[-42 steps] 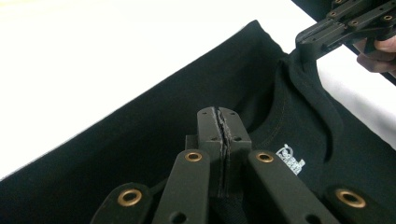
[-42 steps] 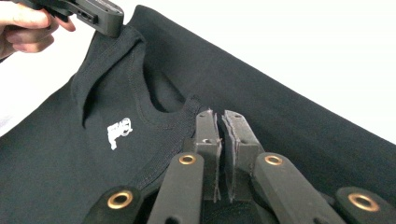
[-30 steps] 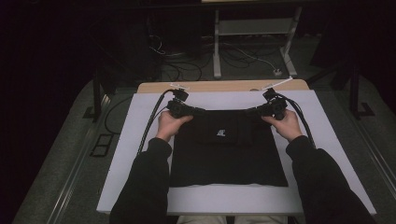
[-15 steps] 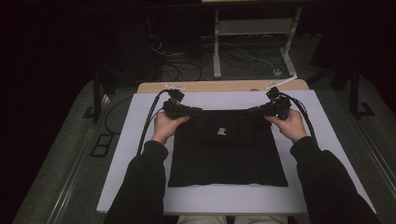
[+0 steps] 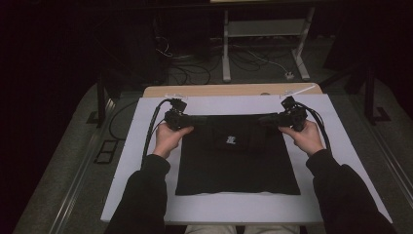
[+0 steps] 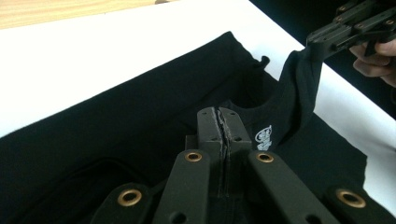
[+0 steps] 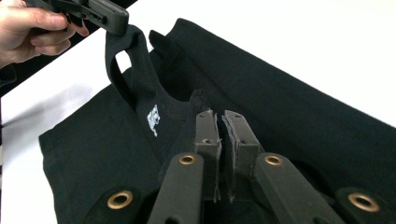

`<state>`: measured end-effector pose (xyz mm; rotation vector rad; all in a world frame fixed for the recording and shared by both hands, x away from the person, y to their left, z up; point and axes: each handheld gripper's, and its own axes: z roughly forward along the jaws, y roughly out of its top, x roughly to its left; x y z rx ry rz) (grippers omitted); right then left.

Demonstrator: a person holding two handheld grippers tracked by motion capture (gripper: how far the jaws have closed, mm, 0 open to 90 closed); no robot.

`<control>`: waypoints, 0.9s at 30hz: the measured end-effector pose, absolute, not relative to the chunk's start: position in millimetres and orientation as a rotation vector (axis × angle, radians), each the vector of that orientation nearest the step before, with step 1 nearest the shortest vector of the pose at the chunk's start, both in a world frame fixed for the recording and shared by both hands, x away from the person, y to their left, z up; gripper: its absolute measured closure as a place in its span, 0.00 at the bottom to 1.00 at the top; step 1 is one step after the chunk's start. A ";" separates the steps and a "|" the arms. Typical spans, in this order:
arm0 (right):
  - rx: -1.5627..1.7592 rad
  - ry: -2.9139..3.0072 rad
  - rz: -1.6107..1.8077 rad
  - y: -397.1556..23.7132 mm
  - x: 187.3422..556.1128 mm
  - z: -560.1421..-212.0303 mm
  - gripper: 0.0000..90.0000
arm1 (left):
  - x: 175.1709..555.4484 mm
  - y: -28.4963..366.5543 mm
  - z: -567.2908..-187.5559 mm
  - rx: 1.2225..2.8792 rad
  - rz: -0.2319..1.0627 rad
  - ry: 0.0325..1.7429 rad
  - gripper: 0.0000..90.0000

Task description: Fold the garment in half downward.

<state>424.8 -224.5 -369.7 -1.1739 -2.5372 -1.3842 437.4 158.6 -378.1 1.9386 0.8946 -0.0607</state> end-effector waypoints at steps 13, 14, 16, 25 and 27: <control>-1.168 -2.517 -1.378 -232.3 403.9 -380.6 0.93 | 418.8 153.7 -388.9 1.949 -0.077 0.873 0.97; -1.168 -2.518 -1.372 -232.9 402.6 -382.7 0.93 | 416.9 153.4 -390.4 1.949 -0.080 0.871 0.97; -1.174 -2.508 -1.372 -234.5 400.2 -386.6 0.93 | 413.0 152.8 -392.4 1.953 -0.089 0.864 0.97; -1.171 -2.486 -1.349 -238.3 386.3 -401.2 0.93 | 396.9 154.3 -399.0 1.966 -0.099 0.852 0.97; -1.173 -2.480 -1.348 -238.7 383.3 -402.2 0.93 | 393.3 156.5 -400.7 1.962 -0.103 0.851 0.97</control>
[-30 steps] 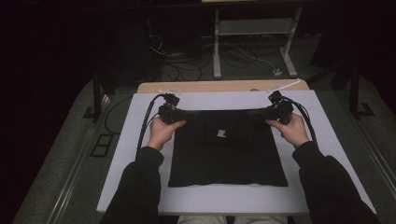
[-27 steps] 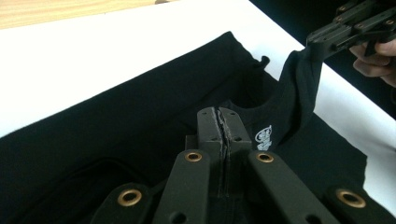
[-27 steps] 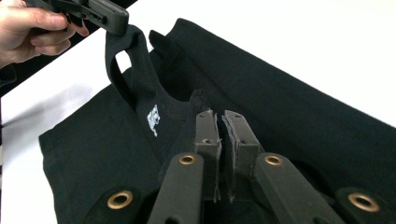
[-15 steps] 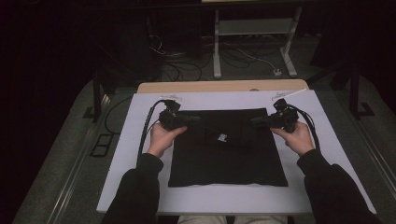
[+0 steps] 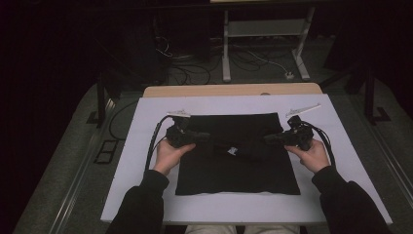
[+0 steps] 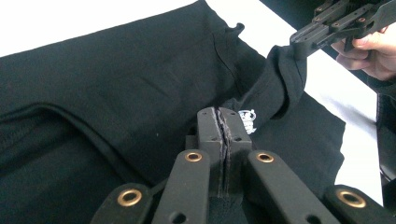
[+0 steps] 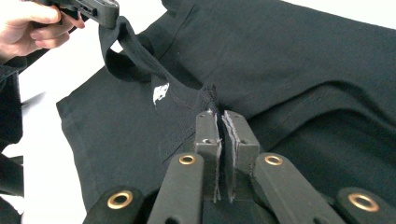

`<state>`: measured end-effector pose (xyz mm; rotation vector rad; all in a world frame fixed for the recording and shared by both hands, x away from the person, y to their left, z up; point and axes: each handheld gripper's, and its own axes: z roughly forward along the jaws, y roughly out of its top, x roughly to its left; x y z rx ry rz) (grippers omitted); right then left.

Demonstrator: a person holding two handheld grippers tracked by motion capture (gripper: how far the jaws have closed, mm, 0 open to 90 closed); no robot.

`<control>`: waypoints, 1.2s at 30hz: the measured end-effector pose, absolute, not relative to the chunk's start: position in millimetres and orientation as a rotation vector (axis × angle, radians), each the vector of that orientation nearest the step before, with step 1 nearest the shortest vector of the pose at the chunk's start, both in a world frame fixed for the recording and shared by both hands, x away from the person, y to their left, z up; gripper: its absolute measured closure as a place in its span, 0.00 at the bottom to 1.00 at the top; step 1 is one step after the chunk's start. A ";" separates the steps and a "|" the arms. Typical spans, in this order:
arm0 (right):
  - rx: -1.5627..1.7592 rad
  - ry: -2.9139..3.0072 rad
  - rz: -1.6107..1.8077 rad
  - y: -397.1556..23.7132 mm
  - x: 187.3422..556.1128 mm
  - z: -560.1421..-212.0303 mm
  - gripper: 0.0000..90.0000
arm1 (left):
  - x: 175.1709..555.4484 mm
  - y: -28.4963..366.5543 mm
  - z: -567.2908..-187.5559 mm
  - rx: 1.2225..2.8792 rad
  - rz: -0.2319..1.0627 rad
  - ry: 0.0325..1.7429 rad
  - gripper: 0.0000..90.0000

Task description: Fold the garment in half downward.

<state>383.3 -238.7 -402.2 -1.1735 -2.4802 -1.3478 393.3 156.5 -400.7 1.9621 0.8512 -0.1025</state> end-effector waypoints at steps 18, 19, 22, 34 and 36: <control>-1.152 -2.467 -1.323 -237.7 351.6 -413.3 0.93 | 362.0 157.5 -406.0 1.991 -0.109 0.837 0.97; -1.150 -2.466 -1.325 -237.9 350.4 -413.6 0.93 | 359.8 157.5 -406.2 1.997 -0.105 0.836 0.97; -1.144 -2.463 -1.316 -238.1 345.9 -414.4 0.93 | 353.8 160.2 -406.9 2.000 -0.117 0.836 0.97; -1.041 -2.433 -1.296 -236.6 323.8 -417.7 0.93 | 333.1 159.2 -416.1 2.082 -0.147 0.786 0.97; -1.031 -2.427 -1.286 -237.2 319.8 -419.1 0.93 | 330.7 159.8 -418.0 2.089 -0.157 0.787 0.97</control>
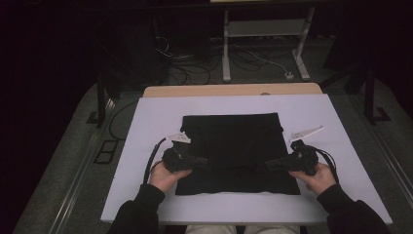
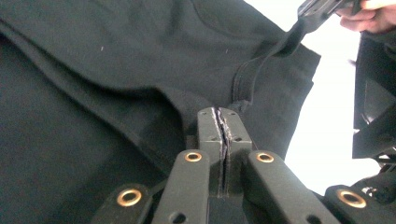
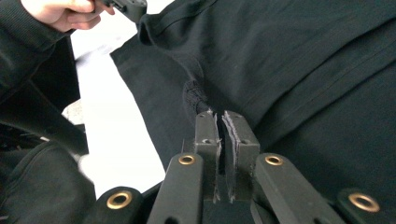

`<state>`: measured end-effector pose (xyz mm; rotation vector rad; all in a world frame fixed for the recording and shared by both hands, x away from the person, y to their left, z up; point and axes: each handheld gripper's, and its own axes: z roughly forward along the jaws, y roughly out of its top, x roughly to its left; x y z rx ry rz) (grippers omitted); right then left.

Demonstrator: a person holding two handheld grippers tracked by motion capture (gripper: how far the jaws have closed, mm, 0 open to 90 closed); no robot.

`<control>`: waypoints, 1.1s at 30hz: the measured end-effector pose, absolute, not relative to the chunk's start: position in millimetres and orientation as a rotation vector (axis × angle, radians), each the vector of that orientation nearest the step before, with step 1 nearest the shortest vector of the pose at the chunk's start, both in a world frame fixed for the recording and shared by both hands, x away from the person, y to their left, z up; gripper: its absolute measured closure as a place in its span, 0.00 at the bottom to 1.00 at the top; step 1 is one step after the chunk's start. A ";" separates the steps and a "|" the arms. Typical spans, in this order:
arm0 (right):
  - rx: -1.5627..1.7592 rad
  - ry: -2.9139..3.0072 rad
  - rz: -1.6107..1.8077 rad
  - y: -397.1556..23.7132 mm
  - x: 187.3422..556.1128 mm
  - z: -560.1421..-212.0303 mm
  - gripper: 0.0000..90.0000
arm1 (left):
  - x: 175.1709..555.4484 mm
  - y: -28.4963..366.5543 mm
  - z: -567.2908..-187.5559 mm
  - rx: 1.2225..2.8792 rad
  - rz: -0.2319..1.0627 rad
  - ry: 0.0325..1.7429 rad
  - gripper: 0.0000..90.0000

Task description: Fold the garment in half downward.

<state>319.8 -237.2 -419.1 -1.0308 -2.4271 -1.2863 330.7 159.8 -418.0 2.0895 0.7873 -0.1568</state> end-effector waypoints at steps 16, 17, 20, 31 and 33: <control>-0.971 -2.424 -1.209 -236.9 297.0 -423.7 0.92 | 305.5 155.4 -423.6 2.190 -0.174 0.729 0.97; -0.968 -2.421 -1.209 -237.3 296.1 -423.7 0.92 | 304.4 155.2 -423.5 2.195 -0.175 0.728 0.97; -0.970 -2.420 -1.205 -238.1 293.9 -424.3 0.92 | 300.7 154.7 -423.7 2.196 -0.178 0.721 0.97; -0.956 -2.411 -1.178 -237.8 286.9 -426.3 0.92 | 288.6 155.4 -425.0 2.236 -0.202 0.690 0.97; -0.948 -2.409 -1.166 -236.7 285.2 -426.7 0.92 | 286.7 155.9 -425.2 2.241 -0.204 0.683 0.97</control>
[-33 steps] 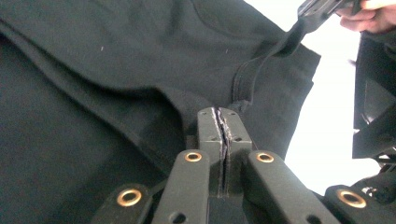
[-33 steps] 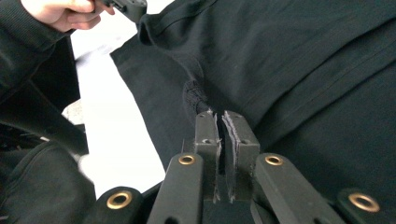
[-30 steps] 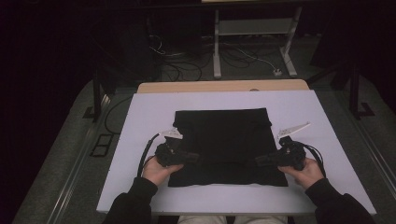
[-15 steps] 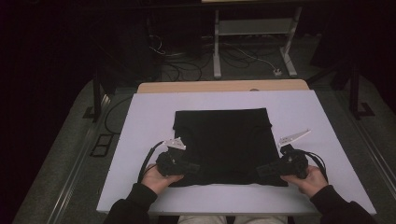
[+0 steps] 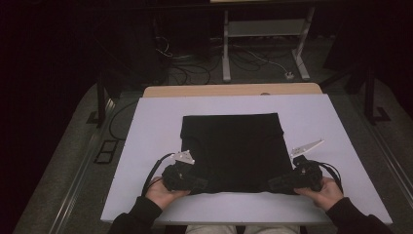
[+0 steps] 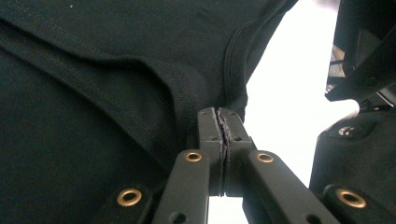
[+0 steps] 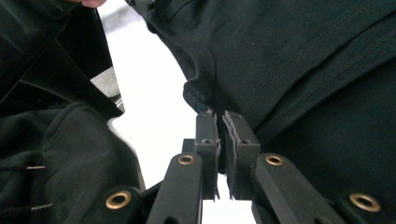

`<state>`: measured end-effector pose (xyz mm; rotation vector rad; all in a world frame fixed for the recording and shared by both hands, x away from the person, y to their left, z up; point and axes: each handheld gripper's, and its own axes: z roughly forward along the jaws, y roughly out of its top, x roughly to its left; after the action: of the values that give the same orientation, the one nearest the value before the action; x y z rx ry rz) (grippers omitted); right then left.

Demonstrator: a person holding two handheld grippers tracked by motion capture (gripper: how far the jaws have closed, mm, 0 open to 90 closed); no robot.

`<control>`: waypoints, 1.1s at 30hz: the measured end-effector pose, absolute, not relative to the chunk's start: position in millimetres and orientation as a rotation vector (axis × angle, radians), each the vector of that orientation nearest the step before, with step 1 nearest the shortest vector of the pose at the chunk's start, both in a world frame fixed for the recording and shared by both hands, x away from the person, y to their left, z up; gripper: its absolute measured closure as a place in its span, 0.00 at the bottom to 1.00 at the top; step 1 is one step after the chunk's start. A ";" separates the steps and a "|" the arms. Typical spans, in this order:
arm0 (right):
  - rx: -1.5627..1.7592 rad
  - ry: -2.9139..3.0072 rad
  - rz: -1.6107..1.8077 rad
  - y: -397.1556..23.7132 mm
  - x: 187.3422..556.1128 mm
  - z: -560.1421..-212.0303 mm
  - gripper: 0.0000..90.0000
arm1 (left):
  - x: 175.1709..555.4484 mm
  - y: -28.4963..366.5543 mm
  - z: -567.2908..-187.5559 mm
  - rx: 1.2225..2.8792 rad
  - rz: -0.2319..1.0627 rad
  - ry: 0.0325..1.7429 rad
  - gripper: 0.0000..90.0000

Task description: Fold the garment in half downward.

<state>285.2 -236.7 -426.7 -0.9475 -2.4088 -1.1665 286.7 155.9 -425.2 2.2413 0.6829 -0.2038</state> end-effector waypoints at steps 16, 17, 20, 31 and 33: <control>-0.930 -2.408 -1.136 -236.4 277.1 -428.8 0.92 | 276.8 155.4 -427.0 2.281 -0.223 0.653 0.98; -0.929 -2.410 -1.134 -236.5 276.9 -429.1 0.92 | 276.5 155.5 -427.1 2.281 -0.221 0.650 0.98; -0.930 -2.414 -1.130 -236.3 276.1 -429.3 0.92 | 275.9 155.5 -426.8 2.278 -0.220 0.653 0.98; -0.928 -2.436 -1.152 -237.0 274.2 -426.8 0.79 | 276.4 158.4 -424.2 2.224 -0.211 0.649 0.84; -0.934 -2.451 -1.154 -236.9 273.2 -425.1 0.76 | 277.2 159.4 -423.5 2.209 -0.242 0.650 0.74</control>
<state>273.2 -236.9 -425.1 -0.9337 -2.4514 -1.1540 277.2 159.4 -423.5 2.2088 0.6497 -0.2418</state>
